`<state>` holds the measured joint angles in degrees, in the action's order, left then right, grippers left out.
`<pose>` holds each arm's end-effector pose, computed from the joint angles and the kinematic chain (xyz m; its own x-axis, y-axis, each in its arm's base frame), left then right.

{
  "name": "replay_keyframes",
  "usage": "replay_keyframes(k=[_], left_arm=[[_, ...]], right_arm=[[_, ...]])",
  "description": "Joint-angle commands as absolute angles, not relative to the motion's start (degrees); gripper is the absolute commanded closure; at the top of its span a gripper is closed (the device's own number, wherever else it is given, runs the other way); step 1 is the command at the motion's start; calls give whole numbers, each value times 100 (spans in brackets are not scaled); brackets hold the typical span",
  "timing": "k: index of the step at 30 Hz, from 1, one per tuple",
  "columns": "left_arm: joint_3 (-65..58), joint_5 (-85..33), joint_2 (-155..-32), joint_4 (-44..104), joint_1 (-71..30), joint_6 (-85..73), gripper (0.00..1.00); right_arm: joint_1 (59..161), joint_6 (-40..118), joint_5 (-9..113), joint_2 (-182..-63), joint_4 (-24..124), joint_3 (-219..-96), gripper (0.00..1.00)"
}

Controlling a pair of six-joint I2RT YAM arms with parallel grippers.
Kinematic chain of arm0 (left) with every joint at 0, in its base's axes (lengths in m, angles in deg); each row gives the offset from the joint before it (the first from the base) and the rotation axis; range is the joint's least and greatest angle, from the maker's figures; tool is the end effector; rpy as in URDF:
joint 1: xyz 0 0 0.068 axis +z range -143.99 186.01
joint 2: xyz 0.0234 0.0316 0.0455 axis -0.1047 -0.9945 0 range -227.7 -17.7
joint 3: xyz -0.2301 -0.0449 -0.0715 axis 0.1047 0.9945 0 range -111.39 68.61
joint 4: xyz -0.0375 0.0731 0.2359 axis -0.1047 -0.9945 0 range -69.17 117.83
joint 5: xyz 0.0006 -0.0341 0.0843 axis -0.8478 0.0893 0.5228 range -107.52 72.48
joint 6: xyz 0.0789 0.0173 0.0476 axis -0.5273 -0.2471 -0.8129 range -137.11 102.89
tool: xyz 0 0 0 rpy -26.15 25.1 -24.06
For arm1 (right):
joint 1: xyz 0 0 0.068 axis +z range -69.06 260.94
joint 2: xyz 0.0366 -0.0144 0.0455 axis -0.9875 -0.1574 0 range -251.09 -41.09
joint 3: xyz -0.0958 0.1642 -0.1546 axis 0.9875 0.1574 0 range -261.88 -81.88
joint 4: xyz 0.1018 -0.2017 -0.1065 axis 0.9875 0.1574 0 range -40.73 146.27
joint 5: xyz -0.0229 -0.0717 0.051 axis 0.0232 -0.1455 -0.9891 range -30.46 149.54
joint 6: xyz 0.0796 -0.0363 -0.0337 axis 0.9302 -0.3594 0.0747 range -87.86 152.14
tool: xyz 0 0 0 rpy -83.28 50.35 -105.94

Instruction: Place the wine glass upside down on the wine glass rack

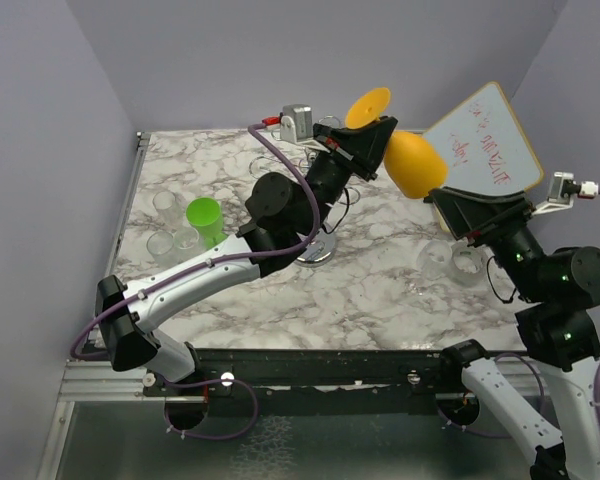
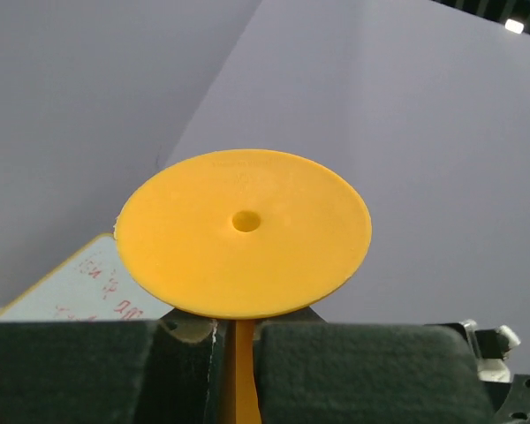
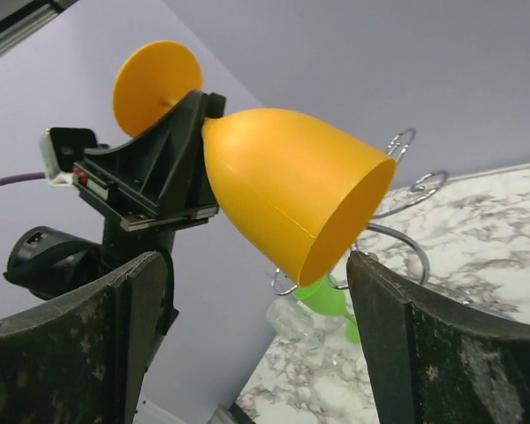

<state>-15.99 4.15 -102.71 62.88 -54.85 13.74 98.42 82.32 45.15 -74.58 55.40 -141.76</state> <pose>0.2017 -0.2975 0.4931 -0.1028 -0.7943 -0.5987 0.7118 0.3617 -0.6021 0.1384 0.0656 0.4544 -0.1829 0.7224 -0.6669 -0.5824 0.4669 0.6655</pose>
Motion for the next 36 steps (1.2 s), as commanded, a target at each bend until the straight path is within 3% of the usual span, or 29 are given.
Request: replay_keyframes(k=[1,11,21,26,36], left_arm=[[-1815,-673,-10245,6457,-5490,-204,100],[-1572,-2070,-10053,6083,-5490,-1534,100],[-1120,-3268,-9827,5926,-5490,-2593,100],[-1031,-3747,-9804,5863,-5490,-2740,100],[-767,-3635,-9628,5781,-5490,-3121,100]], right_arm=[[9861,7667,5338,-7188,6885,-14527,11],[9861,7301,4605,-7607,6952,-15468,11],[9861,8348,3178,-8332,6475,-15940,22],[9861,8414,2984,-8648,6823,-16217,44],[9861,8713,2857,-8791,7124,-16196,84]])
